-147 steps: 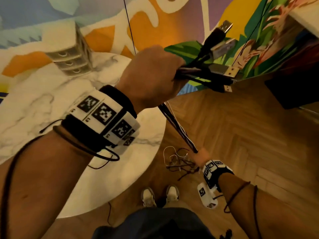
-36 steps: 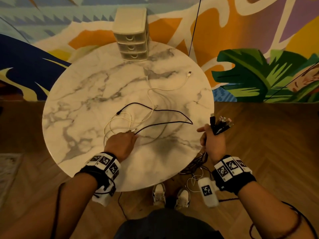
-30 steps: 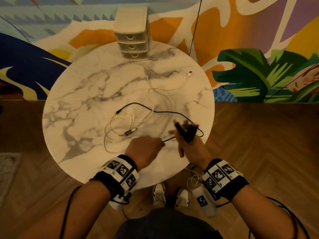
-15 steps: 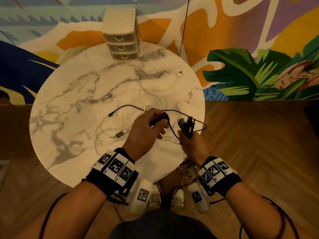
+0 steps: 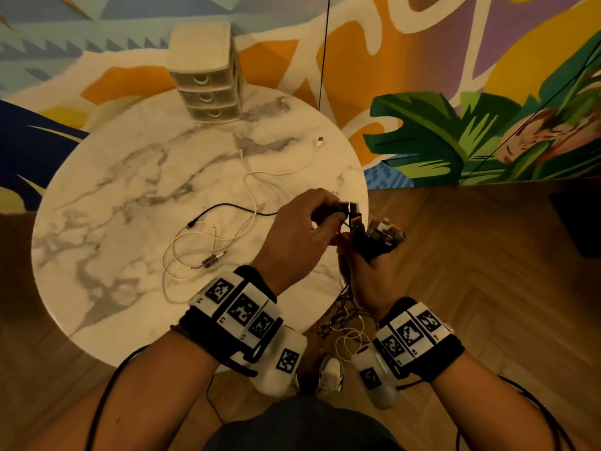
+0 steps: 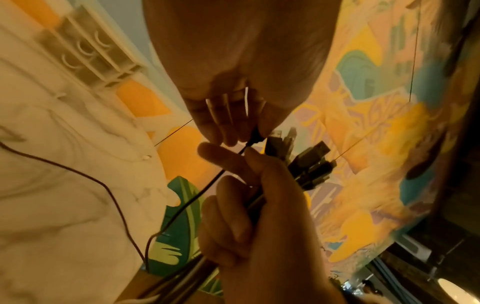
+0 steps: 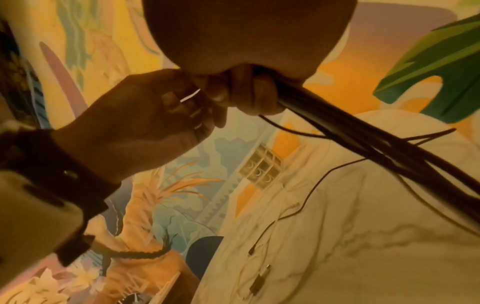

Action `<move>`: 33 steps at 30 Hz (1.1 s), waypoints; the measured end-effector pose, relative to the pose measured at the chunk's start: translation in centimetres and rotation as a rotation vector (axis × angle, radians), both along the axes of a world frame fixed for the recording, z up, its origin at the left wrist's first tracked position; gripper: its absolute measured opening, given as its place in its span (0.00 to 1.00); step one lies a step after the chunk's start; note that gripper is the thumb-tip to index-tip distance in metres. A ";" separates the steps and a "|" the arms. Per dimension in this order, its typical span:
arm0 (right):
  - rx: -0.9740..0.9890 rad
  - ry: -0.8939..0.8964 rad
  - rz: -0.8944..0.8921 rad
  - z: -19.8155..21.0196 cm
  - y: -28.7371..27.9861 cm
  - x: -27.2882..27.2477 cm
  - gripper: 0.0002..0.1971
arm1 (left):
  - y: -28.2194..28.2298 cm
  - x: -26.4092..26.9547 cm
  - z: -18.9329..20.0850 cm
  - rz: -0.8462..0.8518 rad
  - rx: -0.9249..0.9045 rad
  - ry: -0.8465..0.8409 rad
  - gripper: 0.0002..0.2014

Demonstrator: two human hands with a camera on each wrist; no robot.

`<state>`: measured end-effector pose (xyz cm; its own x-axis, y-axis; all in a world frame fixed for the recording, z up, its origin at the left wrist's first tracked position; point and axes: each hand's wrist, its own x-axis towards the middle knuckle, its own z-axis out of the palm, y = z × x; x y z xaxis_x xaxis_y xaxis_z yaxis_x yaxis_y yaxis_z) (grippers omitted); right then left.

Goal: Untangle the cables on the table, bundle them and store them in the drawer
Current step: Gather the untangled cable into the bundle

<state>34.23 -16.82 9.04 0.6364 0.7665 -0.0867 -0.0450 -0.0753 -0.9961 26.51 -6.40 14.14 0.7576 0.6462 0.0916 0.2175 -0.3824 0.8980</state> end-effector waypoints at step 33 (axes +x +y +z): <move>0.032 0.078 -0.211 3.4 -0.1 3.6 0.22 | -0.4 2.3 -2.1 -0.232 -0.423 -0.018 0.17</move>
